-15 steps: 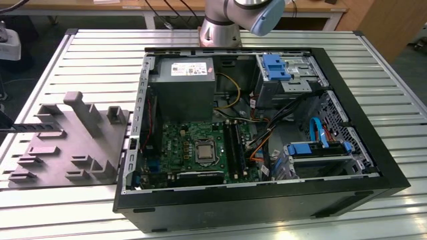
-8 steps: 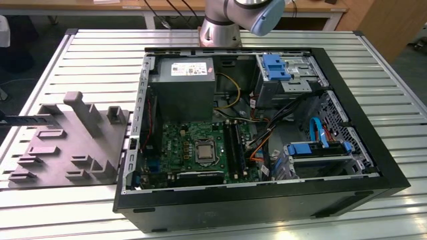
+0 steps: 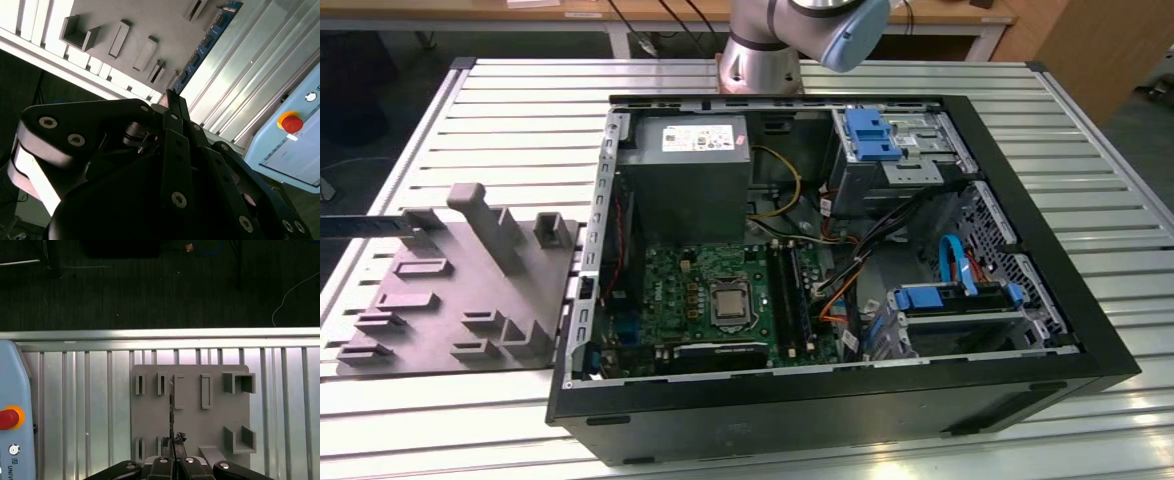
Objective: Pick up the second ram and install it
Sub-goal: 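Pick up the second ram and move it above second insertion slot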
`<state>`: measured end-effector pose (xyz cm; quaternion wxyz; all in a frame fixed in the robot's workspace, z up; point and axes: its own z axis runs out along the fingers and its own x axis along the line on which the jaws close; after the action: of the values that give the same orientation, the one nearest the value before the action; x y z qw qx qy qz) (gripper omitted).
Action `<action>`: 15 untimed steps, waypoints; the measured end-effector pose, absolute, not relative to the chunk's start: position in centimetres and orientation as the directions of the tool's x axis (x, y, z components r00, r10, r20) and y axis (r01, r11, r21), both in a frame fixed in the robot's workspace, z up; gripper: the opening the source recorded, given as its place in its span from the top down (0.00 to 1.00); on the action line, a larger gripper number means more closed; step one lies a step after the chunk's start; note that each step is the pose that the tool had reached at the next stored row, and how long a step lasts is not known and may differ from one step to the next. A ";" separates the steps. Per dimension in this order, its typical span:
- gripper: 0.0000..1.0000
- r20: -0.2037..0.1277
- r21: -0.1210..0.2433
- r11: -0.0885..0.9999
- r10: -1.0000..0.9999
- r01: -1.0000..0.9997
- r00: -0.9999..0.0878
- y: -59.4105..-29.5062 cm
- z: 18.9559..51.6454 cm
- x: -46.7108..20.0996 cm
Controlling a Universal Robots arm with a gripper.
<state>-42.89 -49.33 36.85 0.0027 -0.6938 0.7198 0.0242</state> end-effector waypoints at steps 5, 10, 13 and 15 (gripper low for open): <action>0.89 -0.038 0.031 0.036 -0.999 -0.999 -0.037 -49.3 37.9 -42.9; 0.89 -0.038 0.031 0.036 -0.999 -0.999 -0.037 -49.3 38.9 -42.9; 0.89 -0.037 0.031 0.036 -0.999 -0.999 -0.037 -49.3 39.4 -42.9; 0.89 -0.038 0.031 0.036 -0.999 -0.999 -0.037 -49.3 39.6 -42.9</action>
<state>-42.89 -49.33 39.59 0.0028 -0.6938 0.7198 0.0242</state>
